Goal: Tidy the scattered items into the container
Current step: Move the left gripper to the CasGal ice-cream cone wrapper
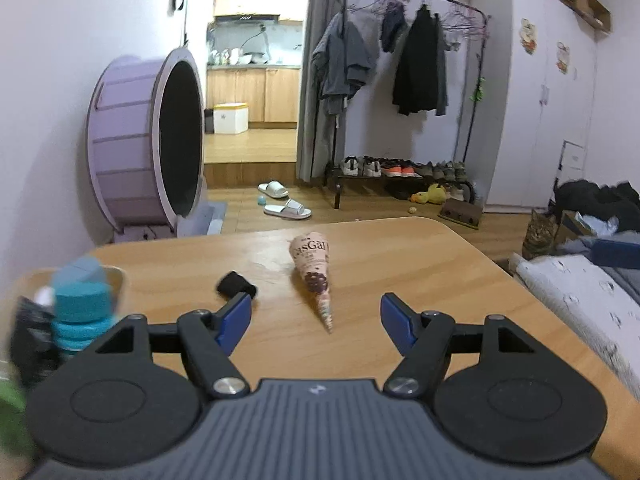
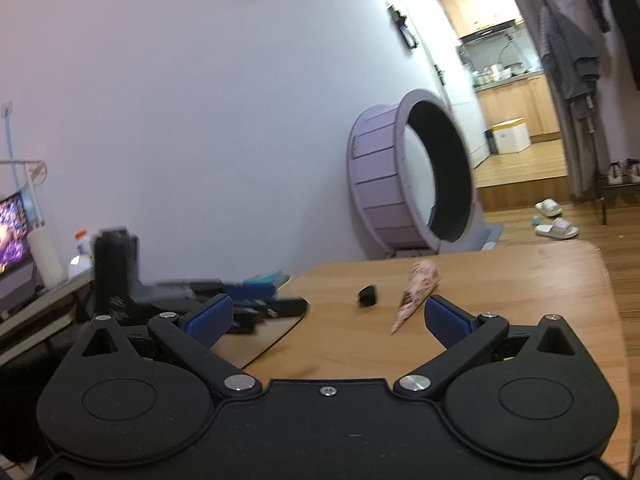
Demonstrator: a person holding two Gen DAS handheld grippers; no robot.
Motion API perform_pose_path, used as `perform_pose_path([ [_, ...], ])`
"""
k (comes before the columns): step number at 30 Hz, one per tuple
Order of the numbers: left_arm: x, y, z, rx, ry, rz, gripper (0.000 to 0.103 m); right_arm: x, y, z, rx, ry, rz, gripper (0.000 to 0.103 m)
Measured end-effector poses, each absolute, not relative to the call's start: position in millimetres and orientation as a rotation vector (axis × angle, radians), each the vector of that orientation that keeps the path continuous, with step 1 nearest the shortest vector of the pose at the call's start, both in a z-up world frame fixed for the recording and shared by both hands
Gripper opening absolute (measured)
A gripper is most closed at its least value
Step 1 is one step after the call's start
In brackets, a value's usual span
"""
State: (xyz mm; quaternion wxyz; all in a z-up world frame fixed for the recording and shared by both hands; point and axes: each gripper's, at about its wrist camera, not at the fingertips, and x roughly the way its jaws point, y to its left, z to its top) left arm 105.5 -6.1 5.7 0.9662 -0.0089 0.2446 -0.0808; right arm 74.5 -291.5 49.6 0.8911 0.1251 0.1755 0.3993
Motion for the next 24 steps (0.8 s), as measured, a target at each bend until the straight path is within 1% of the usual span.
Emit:
perform_pose_path([
  [4, 134, -18, -12, -0.014, 0.522, -0.14, 0.069, 80, -302, 48, 0.289, 0.348, 0.773, 0.103],
  [6, 150, -21, -18, -0.012, 0.552, -0.141, 0.066, 83, -303, 46, 0.289, 0.348, 0.749, 0.103],
  [8, 164, -23, -21, -0.017, 0.573, -0.143, 0.066, 87, -302, 44, 0.294, 0.35, 0.73, 0.103],
  [11, 181, -26, -24, 0.007, 0.592, -0.137, 0.062, 91, -302, 41, 0.303, 0.35, 0.717, 0.103],
  [13, 191, -28, -25, 0.014, 0.597, -0.138, 0.057, 92, -302, 40, 0.304, 0.348, 0.714, 0.103],
  [16, 206, -29, -28, 0.015, 0.623, -0.127, 0.055, 94, -304, 38, 0.301, 0.348, 0.711, 0.103],
  [20, 222, -26, -35, -0.006, 0.66, -0.125, 0.043, 96, -302, 36, 0.283, 0.358, 0.692, 0.103],
  [22, 226, -25, -39, -0.002, 0.675, -0.131, 0.032, 95, -301, 35, 0.277, 0.359, 0.692, 0.103],
  [24, 228, -23, -43, -0.019, 0.681, -0.14, 0.025, 94, -301, 35, 0.272, 0.358, 0.694, 0.103],
])
